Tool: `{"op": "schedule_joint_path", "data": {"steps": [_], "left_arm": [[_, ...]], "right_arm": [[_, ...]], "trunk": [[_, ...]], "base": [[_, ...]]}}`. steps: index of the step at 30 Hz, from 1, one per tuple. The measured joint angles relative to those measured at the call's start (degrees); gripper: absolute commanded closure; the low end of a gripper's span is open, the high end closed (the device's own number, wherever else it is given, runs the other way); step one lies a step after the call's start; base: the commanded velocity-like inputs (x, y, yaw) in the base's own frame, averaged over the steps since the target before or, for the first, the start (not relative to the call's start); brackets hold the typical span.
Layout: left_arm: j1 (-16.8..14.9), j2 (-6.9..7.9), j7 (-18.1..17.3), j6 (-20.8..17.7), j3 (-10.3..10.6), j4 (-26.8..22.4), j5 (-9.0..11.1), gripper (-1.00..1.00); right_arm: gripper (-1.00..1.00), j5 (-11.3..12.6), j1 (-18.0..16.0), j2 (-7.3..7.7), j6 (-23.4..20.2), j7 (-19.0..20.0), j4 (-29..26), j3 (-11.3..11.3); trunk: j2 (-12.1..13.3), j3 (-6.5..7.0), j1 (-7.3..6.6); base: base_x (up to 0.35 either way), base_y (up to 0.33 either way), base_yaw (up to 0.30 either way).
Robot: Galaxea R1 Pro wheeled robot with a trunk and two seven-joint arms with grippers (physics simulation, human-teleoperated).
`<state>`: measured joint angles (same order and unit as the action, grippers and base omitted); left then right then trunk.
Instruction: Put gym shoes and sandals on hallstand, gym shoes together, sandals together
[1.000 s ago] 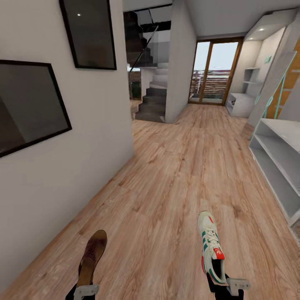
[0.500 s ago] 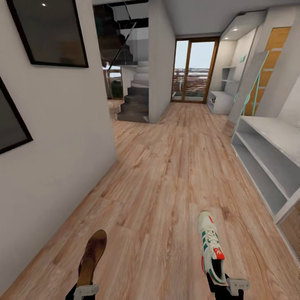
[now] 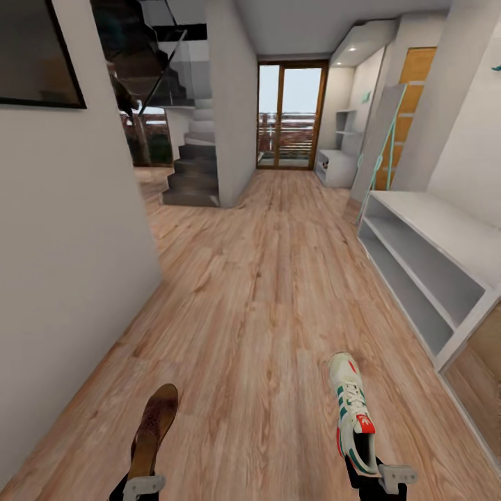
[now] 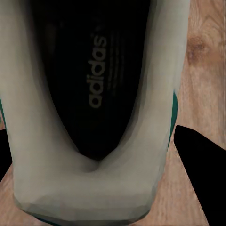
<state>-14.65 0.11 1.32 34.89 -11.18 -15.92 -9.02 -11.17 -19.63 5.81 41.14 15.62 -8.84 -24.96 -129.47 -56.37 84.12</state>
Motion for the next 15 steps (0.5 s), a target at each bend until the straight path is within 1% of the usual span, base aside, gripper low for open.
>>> {"op": "schedule_joint_path", "data": {"steps": [15], "left_arm": [[0.0,0.00,0.0,0.0,0.0,0.0,0.0,1.00]], "right_arm": [[1.00,0.0,0.0,0.00,0.0,0.0,0.0,0.0]], "trunk": [[0.0,-0.01,0.00]], "base": [[0.337,0.000,-0.269]]}}
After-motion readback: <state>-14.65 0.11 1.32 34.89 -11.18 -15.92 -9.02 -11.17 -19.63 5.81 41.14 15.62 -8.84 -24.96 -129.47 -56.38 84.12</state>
